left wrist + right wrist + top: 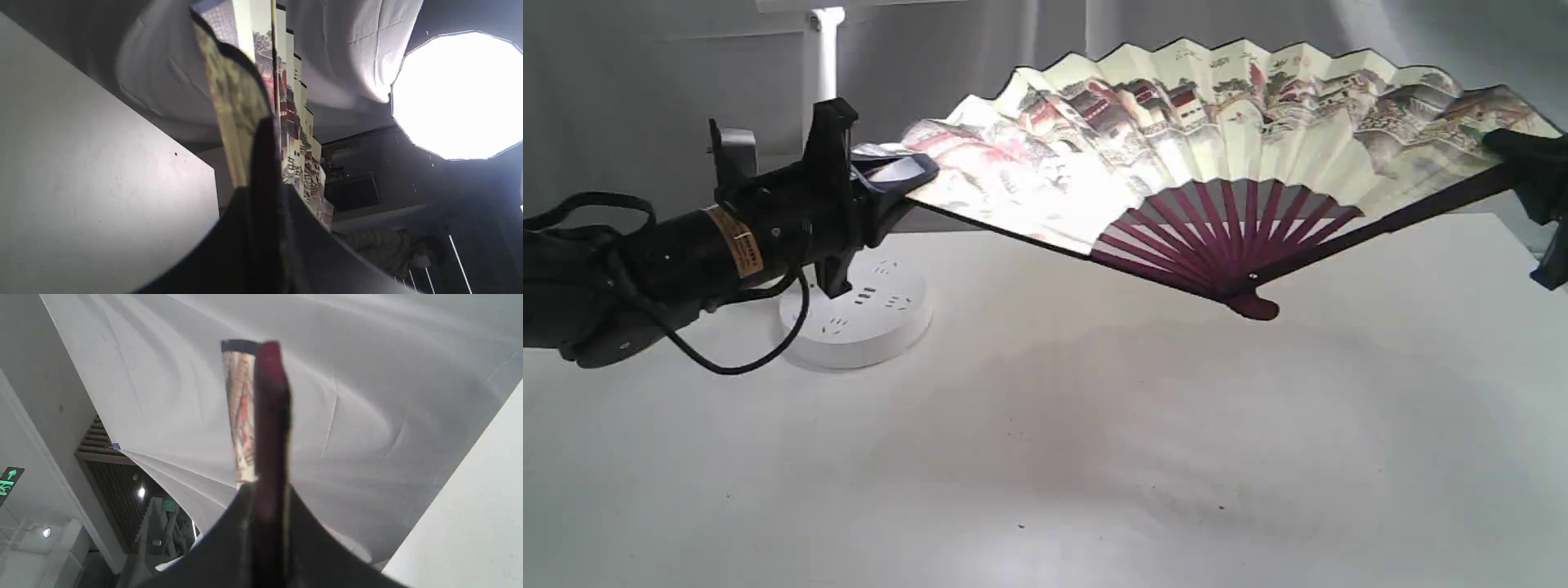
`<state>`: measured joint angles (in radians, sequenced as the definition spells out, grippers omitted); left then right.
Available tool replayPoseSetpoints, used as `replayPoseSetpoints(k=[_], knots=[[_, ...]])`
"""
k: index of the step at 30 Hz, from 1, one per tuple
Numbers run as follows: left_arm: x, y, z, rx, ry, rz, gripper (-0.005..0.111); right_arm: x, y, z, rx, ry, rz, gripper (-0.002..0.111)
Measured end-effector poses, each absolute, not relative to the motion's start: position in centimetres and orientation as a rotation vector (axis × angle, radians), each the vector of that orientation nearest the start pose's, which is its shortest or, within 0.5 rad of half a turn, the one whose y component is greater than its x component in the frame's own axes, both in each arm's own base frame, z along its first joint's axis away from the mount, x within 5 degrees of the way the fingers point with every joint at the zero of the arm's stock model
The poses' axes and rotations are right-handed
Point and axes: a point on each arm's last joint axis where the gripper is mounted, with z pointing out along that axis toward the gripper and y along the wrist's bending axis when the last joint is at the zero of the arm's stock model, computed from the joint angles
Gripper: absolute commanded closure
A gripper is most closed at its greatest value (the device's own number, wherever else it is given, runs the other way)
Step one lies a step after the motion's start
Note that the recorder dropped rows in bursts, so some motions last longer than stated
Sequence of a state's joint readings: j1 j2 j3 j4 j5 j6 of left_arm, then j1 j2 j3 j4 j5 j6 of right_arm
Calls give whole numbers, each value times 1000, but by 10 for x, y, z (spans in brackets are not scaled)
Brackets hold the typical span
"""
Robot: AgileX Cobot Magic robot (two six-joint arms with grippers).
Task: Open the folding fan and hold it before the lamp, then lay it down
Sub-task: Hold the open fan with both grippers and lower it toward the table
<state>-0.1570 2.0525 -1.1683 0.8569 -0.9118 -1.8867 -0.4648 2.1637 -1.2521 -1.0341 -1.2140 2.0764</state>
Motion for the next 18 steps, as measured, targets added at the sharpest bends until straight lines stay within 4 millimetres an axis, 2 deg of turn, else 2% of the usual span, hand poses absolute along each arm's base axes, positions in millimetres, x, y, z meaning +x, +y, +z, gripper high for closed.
replayPoseSetpoints(k=[9,18], knots=[[414,-124,185,-483,1856,-1565,107,409,-147,173,816,1496,1480,108],[413,-124,185,-475,1857,-1568,107,408,-149,173,814,1498,1478,108]])
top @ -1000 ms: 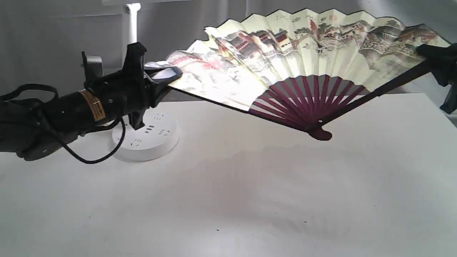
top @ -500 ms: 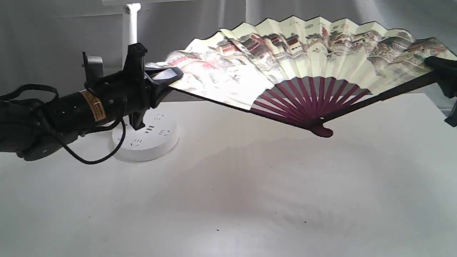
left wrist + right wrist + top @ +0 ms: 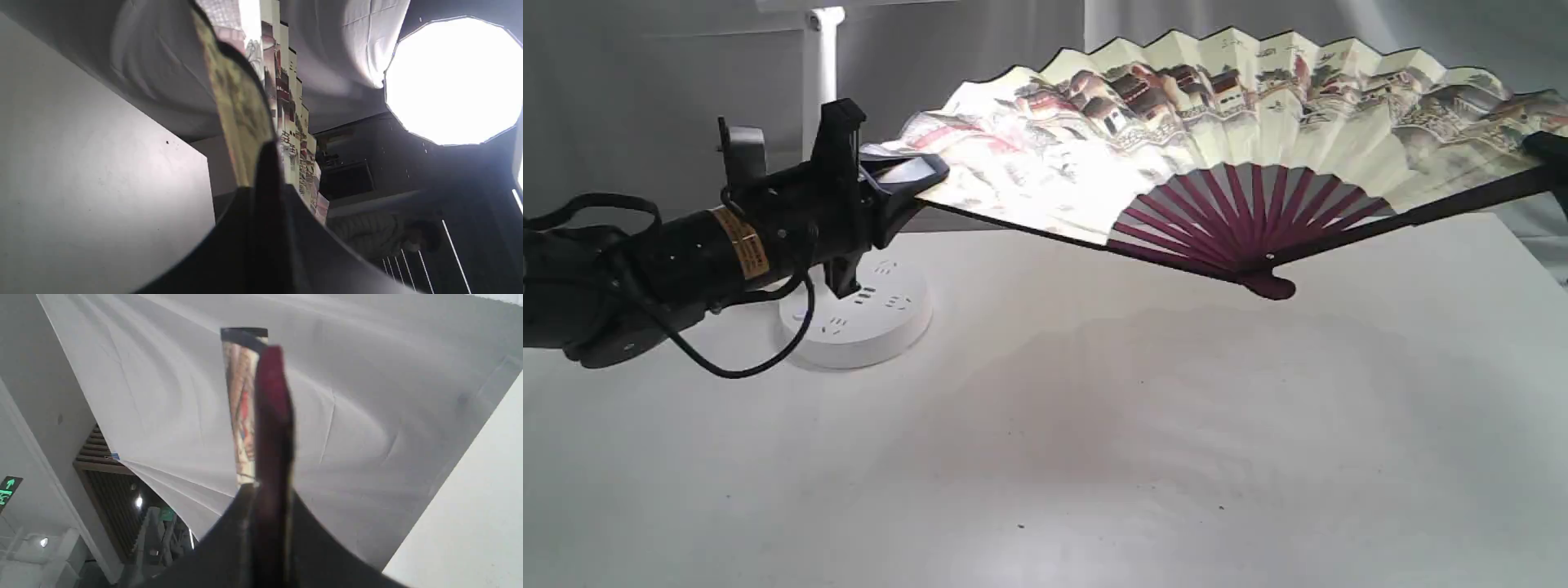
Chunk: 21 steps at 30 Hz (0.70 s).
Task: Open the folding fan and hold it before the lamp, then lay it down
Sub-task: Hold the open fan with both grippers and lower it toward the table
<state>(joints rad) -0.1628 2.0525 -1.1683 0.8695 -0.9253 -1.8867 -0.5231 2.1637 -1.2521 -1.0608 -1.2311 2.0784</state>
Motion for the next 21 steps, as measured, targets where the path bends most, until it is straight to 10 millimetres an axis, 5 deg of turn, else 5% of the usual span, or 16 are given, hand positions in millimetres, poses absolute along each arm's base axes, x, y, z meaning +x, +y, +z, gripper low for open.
replayPoseSetpoints(k=[21], knots=[[396,-110,171,-439,1882,-1655,107,405,-145,169,787,1562,1490,108]])
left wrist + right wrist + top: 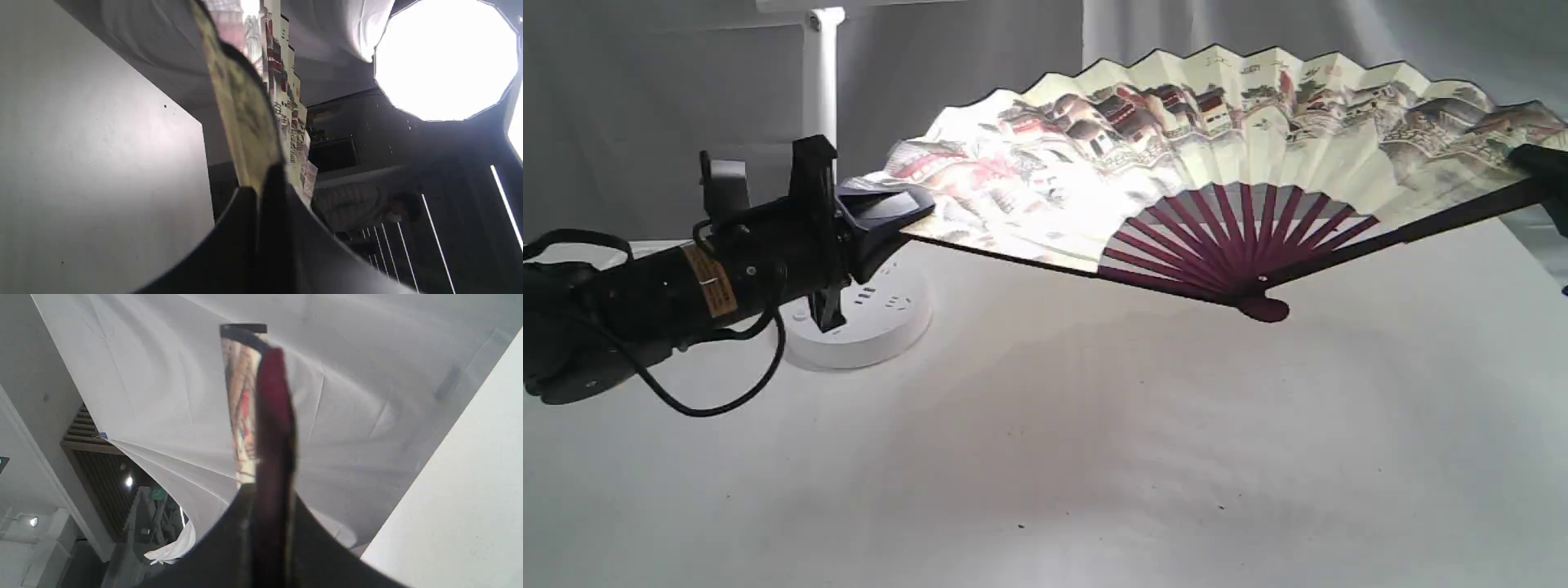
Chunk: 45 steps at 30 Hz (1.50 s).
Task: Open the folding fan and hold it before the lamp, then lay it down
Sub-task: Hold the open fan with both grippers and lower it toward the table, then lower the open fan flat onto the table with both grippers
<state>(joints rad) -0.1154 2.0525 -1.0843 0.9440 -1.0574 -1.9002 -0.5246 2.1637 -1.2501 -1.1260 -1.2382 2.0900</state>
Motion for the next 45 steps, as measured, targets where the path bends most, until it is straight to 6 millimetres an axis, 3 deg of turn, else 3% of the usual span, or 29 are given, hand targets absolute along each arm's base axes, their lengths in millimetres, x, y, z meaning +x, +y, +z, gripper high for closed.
replayPoseSetpoints(k=[9,16,22,30,35,45], knots=[[395,-105,170,-423,1878,-1653,107,411,-132,168,787,1584,1499,108],[381,-103,158,-468,1887,-1671,107,410,-130,167,772,1611,1498,108],[374,-103,158,-451,1879,-1680,107,409,-129,166,758,1630,1502,108],[360,-100,149,-475,1879,-1667,107,399,-123,151,828,1635,1513,108],[347,-95,147,-473,1856,-1650,107,403,-110,149,813,1656,1520,108],[320,-66,147,-541,1822,-1586,107,411,-81,149,781,1684,1560,108]])
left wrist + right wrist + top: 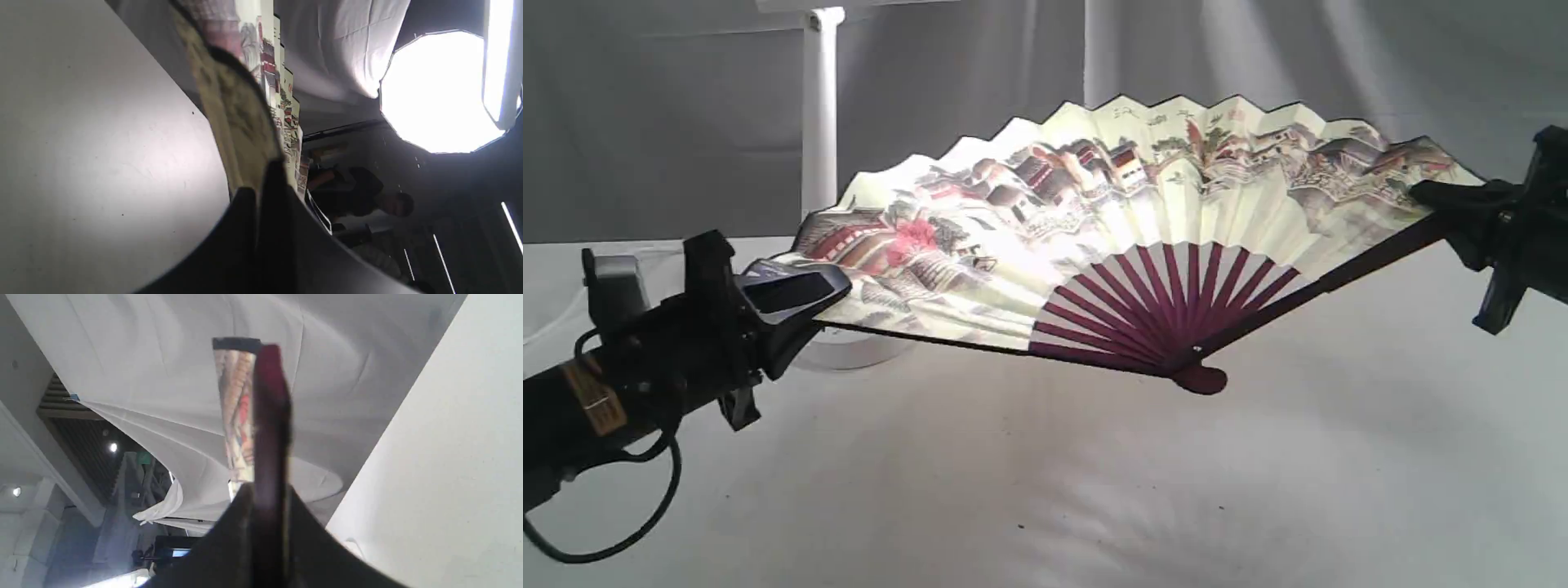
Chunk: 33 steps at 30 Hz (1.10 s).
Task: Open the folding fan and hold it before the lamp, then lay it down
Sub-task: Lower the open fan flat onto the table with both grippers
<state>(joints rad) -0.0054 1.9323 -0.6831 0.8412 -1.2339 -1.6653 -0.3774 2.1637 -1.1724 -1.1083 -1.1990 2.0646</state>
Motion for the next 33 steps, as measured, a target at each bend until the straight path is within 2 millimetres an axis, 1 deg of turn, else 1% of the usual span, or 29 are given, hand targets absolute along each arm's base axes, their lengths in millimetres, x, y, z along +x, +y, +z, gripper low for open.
replayPoseSetpoints(k=[3,6,21,29,33], knots=[[314,-58,144,-570,1818,-1580,107,413,-75,149,766,1696,1569,108],[309,-56,141,-590,1824,-1579,107,413,-71,149,756,1705,1574,108],[307,-56,140,-566,1843,-1579,107,411,-69,147,727,1753,1566,108],[297,-56,133,-591,1854,-1568,107,410,-68,146,714,1772,1565,108],[296,-56,133,-587,1852,-1568,107,410,-68,146,712,1776,1565,108]])
